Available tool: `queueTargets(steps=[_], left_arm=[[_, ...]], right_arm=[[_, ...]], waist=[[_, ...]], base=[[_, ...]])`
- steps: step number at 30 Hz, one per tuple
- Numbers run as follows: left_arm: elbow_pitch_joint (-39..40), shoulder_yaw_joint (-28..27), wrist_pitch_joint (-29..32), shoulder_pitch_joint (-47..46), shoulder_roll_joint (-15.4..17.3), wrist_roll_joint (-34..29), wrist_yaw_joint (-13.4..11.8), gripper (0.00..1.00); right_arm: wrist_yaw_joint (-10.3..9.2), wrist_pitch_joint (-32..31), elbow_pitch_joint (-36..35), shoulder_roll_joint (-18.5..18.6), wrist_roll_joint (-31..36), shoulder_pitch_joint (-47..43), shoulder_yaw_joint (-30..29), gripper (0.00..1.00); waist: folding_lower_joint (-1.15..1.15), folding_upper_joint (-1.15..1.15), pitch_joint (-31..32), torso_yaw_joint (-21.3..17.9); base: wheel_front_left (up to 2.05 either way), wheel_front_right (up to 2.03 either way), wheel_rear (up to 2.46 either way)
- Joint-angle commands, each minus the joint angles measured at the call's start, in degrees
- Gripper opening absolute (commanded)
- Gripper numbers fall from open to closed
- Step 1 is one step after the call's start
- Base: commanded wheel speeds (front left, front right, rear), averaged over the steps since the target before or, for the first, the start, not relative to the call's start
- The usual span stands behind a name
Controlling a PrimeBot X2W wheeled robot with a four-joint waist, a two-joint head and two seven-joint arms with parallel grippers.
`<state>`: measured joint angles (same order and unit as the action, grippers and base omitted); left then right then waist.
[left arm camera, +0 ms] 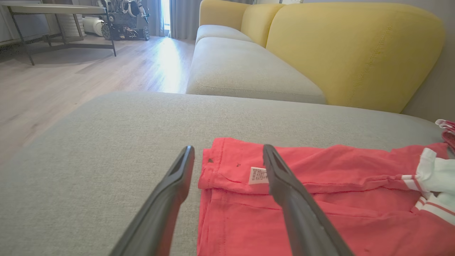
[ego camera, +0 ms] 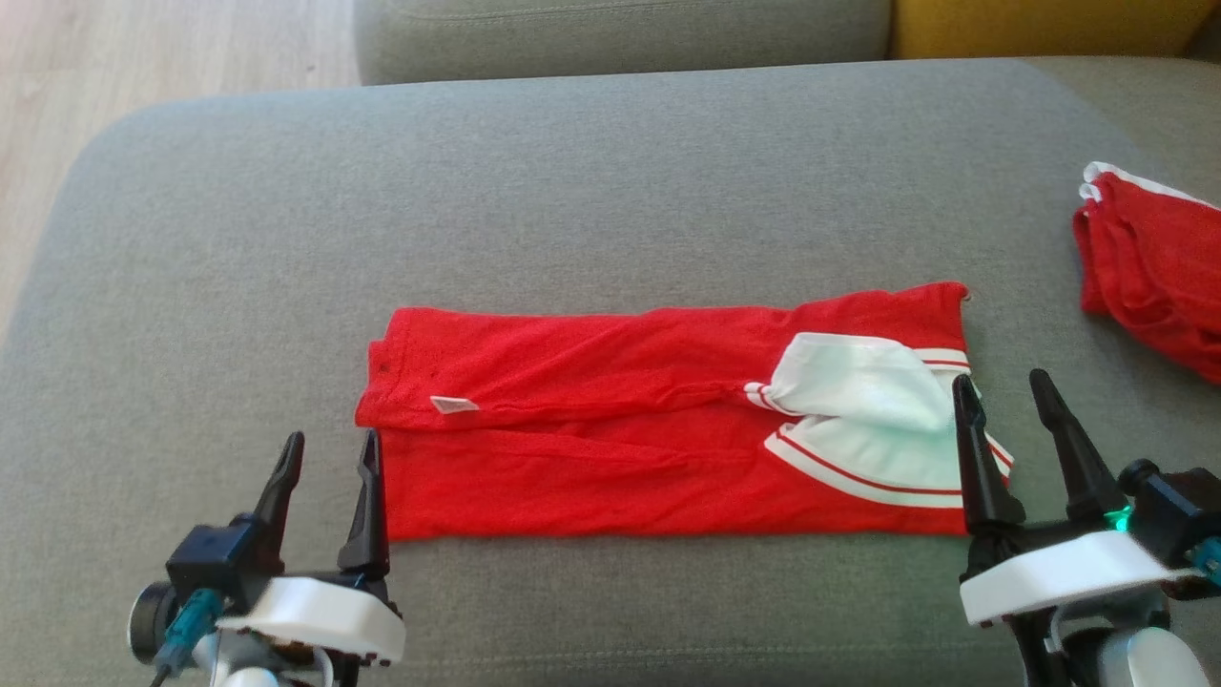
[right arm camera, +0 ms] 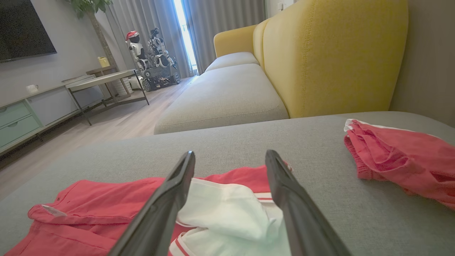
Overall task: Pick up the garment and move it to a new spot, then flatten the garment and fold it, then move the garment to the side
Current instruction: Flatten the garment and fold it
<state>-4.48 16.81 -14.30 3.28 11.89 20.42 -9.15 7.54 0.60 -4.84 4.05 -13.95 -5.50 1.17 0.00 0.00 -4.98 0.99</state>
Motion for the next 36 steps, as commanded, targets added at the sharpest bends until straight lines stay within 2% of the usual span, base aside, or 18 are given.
queueTargets(steps=[1, 16, 22, 29, 36], left_arm=[[1.8, -2.6, -0.7, -2.2, 0.2, -1.0, 0.0, 1.00], [0.4, -3.5, -0.7, -4.5, -0.8, -3.5, 2.0, 1.00], [0.8, -3.7, -0.7, -7.1, -1.7, -3.8, 3.5, 1.00], [0.5, -3.6, -0.7, -10.6, -3.1, -5.2, 5.2, 1.00], [-0.4, -4.2, -0.7, -12.8, -4.5, -6.3, 7.0, 1.00]], right_arm=[[-0.05, -0.1, -2.0, 0.0, 0.5, 1.1, 1.2, 1.00], [-0.05, -1.2, -1.9, 0.0, 1.8, 2.0, 0.8, 1.00], [-0.05, -2.3, -0.5, 0.7, 2.7, 4.2, -0.3, 1.00], [-0.05, -3.7, 8.1, 2.2, 3.8, 8.2, -4.6, 1.00], [-0.05, -3.4, 18.4, 2.4, 5.4, 12.3, -5.4, 1.00]], waist=[[0.00, 0.00, 0.0, 0.5], [0.00, 0.00, -1.2, 1.6], [0.00, 0.00, -4.6, 2.5], [0.00, 0.00, -9.4, 3.6], [0.00, 0.00, -11.9, 4.3]], base=[[0.00, 0.00, 0.00], [0.00, 0.00, 0.00], [0.00, 0.00, 0.00], [0.00, 0.00, 0.00], [0.00, 0.00, 0.00]])
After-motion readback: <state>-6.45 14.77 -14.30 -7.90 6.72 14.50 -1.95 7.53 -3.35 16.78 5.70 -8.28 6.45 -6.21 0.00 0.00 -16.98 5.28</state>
